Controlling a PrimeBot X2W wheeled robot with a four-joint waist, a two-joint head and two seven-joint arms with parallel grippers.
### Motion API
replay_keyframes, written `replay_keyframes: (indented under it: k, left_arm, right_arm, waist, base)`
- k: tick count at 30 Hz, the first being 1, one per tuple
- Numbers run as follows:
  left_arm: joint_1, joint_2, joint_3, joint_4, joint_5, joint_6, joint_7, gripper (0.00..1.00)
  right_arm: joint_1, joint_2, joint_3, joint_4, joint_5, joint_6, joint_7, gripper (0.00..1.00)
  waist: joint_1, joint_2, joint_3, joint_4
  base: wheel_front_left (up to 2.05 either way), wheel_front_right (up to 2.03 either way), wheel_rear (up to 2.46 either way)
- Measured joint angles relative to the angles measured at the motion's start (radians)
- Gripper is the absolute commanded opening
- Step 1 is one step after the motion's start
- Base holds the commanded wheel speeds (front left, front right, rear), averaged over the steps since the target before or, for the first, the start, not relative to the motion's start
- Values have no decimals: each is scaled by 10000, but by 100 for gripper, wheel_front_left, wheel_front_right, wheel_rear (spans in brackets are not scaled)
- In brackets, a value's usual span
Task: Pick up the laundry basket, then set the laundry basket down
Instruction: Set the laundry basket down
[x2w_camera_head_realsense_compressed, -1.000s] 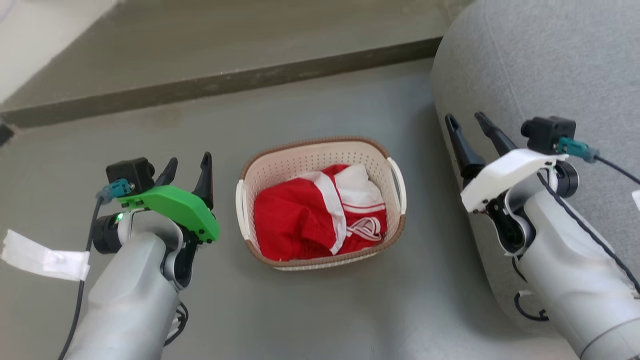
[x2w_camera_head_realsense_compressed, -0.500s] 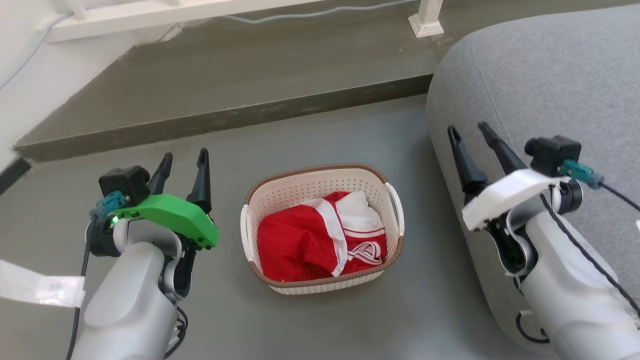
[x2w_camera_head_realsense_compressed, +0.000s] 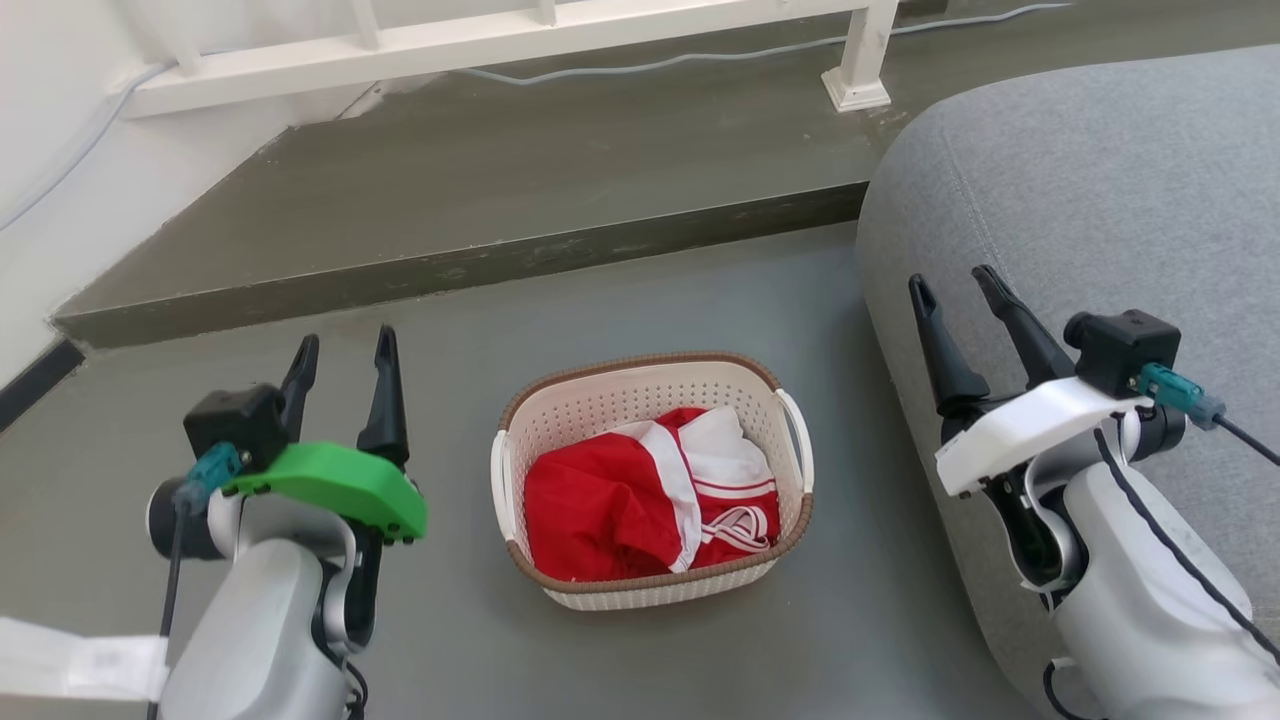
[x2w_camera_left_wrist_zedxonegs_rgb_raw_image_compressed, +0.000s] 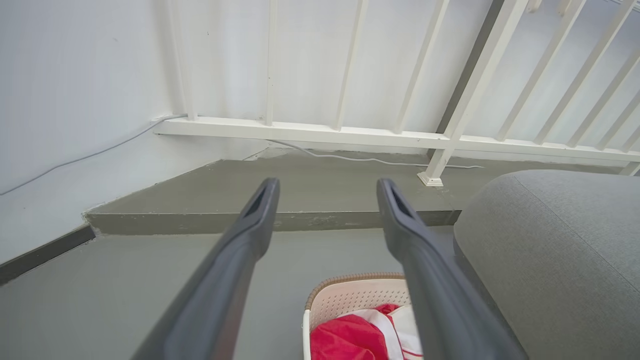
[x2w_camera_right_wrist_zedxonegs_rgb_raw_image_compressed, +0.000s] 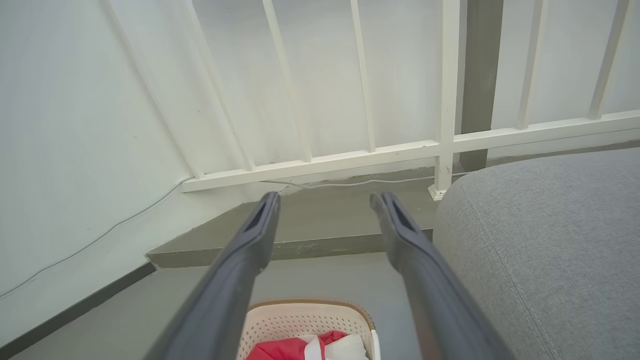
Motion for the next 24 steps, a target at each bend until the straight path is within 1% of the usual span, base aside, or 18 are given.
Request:
replay_keyframes:
  k: [4,7,12,15,24]
  left_arm:
    - [392,0,142,-449,337,90,0,100]
    - [554,-10,167,-773,616,94,0,100]
    - [1040,-48,255,-1062,815,100,0,100]
    - [1230,-127,451,-1290,865,104,0,100]
    - [1650,-261,573,-1824,1235,104,0,100]
  right_arm:
    - [297,90,-121,-359,-140,-27,0,100]
    - [567,167,-251,-579,-171,-173,0,100]
    - [840,238,-309,-846,-483,-171,0,100]
    - [951,245,-399,-997,-569,-173,0,100]
    - [1319,316,-646,-1310,-731,-171,0,100]
  waist:
    - [0,0,-37,-21]
    - [0,0,-40,-41]
    - [0,0,-18,-93]
    - [0,0,-4,-131]
    - [0,0,1,-153]
  base:
    - [0,0,0]
    - [0,0,0]
    - [0,0,0]
    - [0,0,0]
    - [0,0,0]
